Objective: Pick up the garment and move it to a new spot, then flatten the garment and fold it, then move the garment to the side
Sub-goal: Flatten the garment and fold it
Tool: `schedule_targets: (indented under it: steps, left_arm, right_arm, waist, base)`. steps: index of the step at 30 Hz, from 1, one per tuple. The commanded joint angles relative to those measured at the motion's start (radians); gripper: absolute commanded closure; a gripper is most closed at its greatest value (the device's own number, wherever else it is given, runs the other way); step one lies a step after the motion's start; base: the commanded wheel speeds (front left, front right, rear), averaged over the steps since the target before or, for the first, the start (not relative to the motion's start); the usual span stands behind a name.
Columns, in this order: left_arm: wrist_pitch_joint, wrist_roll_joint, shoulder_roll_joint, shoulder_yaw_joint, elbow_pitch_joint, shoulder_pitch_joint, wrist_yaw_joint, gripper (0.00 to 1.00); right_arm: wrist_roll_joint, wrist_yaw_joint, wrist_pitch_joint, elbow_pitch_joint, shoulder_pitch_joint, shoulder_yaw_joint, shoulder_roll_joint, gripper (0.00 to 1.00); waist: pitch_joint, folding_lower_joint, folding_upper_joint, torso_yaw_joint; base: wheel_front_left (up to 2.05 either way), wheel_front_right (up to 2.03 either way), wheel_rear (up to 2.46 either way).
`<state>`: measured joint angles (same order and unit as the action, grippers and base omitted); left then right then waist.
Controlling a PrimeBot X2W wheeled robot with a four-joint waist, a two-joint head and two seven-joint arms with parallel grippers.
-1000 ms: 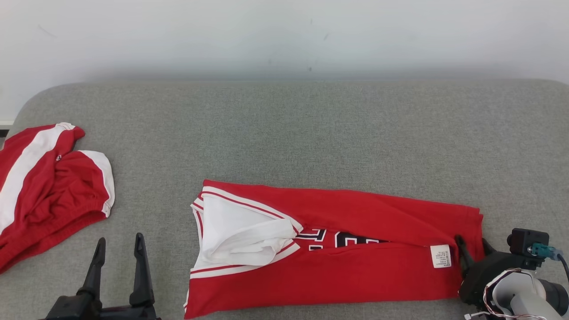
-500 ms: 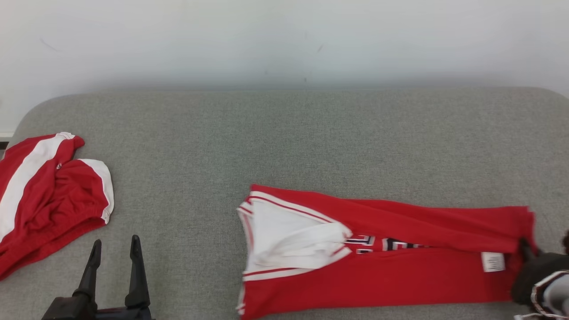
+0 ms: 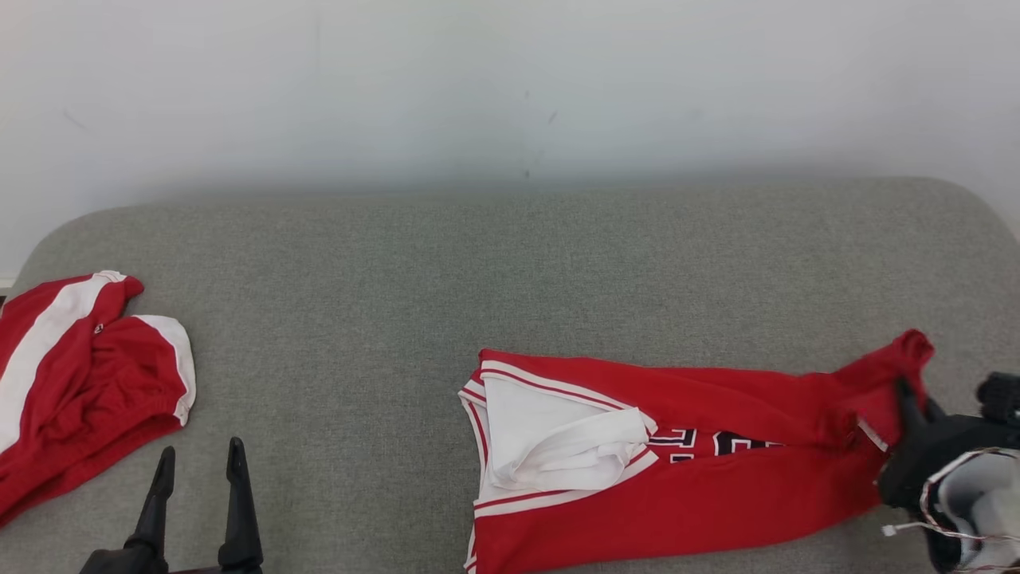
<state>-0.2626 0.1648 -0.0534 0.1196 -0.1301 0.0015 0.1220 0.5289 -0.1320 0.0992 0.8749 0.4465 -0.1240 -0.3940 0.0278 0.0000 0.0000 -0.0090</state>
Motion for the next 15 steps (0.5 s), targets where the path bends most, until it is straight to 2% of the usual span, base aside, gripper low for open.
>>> schedule_targets:
  steps: [1,10,14,15]
  left_arm:
    - [-0.003,-0.006,0.003,-0.003,0.006,0.021,-0.005,0.0]
    - [-0.003,0.008,0.003,-0.02,0.004,0.012,-0.01,0.0]
    - [-0.003,0.012,0.003,-0.03,-0.001,0.006,-0.011,0.0]
    - [-0.003,0.012,0.003,-0.03,-0.001,0.006,-0.011,0.0]
  right_arm:
    - [0.008,0.002,-0.011,-0.039,-0.015,-0.015,0.026,1.0]
    - [0.031,0.002,-0.116,-0.289,-0.068,-0.1,0.176,1.0]
    - [0.015,0.002,-0.156,-0.372,-0.077,-0.125,0.245,1.0]
    - [0.015,0.002,-0.156,-0.372,-0.077,-0.125,0.245,1.0]
  waist:
    - [-0.007,0.0,0.0,-0.003]
    - [-0.009,0.0,0.0,0.023]
    - [-0.006,0.0,0.0,0.044]
    - [-0.006,0.0,0.0,0.044]
  base:
    - [0.0,0.0,0.0]
    - [0.0,0.0,0.0]
    - [0.0,0.0,0.0]
    - [0.0,0.0,0.0]
